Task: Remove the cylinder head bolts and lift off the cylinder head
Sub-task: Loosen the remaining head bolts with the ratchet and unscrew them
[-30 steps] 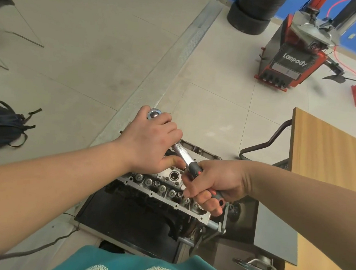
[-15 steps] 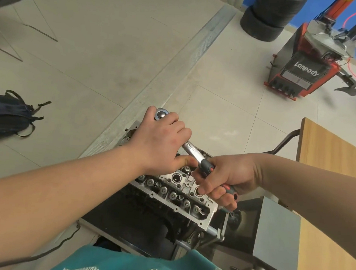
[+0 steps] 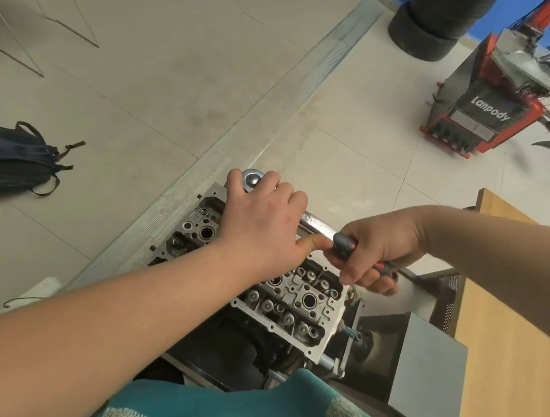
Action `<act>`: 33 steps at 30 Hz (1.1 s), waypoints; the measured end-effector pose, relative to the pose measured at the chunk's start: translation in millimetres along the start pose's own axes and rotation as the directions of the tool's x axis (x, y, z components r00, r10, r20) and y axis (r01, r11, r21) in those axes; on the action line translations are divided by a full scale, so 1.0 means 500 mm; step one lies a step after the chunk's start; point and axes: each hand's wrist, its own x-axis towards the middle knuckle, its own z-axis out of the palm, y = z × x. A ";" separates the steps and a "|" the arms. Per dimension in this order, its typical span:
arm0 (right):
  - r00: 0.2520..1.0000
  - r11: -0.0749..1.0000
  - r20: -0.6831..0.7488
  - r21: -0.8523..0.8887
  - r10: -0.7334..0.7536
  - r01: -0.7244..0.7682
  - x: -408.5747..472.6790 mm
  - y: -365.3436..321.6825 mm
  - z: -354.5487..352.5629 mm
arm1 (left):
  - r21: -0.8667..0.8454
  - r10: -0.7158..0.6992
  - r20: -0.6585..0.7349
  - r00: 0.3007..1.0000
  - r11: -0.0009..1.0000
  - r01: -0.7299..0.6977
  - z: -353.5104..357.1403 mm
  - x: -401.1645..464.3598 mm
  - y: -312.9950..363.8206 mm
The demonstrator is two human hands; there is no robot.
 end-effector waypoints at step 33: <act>0.686 -0.171 -0.428 -0.763 -0.589 -0.623 0.127 -0.348 -0.012 | -0.866 0.094 0.384 0.919 0.382 0.323 0.108 0.021 -0.263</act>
